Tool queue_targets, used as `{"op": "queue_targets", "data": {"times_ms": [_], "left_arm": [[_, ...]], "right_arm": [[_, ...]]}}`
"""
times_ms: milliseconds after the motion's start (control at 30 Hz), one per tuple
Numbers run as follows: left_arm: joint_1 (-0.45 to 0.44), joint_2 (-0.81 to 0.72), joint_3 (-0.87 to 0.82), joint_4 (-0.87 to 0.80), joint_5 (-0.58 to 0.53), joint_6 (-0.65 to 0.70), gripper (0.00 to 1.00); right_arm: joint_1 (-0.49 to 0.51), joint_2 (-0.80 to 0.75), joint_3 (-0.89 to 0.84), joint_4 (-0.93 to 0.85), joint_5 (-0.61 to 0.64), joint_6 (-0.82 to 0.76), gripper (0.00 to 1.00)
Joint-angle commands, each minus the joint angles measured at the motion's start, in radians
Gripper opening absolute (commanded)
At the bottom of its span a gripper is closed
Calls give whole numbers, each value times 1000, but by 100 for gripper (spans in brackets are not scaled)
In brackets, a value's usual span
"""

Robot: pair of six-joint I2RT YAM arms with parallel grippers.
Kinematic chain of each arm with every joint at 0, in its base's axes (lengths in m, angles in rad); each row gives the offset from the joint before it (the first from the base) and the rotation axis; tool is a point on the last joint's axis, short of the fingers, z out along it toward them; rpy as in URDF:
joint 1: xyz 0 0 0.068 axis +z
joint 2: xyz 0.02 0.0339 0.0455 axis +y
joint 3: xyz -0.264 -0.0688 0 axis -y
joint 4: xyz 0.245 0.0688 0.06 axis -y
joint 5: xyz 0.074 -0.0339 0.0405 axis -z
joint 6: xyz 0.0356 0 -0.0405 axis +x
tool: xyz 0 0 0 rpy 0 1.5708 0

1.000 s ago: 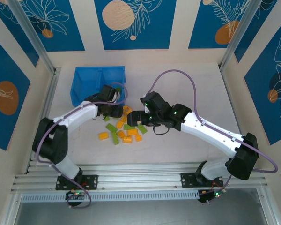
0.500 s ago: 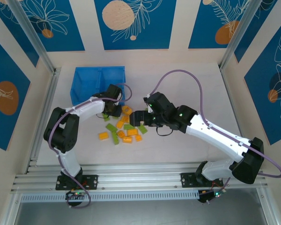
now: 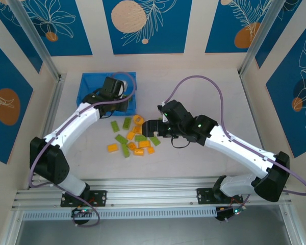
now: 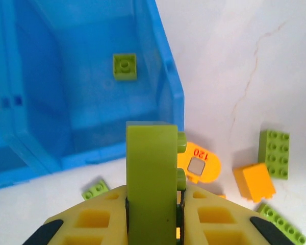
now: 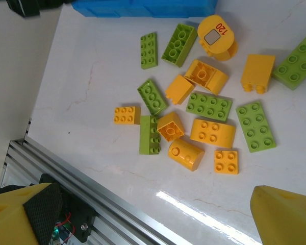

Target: Sort the legos into containers by color

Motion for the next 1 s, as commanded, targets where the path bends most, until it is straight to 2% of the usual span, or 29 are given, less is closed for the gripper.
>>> {"op": "queue_targets", "data": {"times_ms": [0,267,400,500,633,767,867,967], "left_arm": [[24,93,62,9,-73,30,18],[113,424,286,93,-80,39,17],[136,576,422,55,-66,36,24],[136,619,471,43,-35,35,32],[136,589,468,49,5,16,42],[135,512,440,36,52,8,45],[125,388,354,44,90,-7,45],[107,196,187,69,110,-62,45]], "right_arm": [[-3,-36,-19,0,19,19,97],[3,-86,-43,-6,12,41,97],[9,-126,-65,-9,26,58,97],[15,-149,-81,-2,27,66,97],[18,-153,-83,-1,35,66,96],[19,-145,-82,14,38,60,96],[19,-132,-82,26,39,53,97],[18,-109,-79,32,42,52,97]]}}
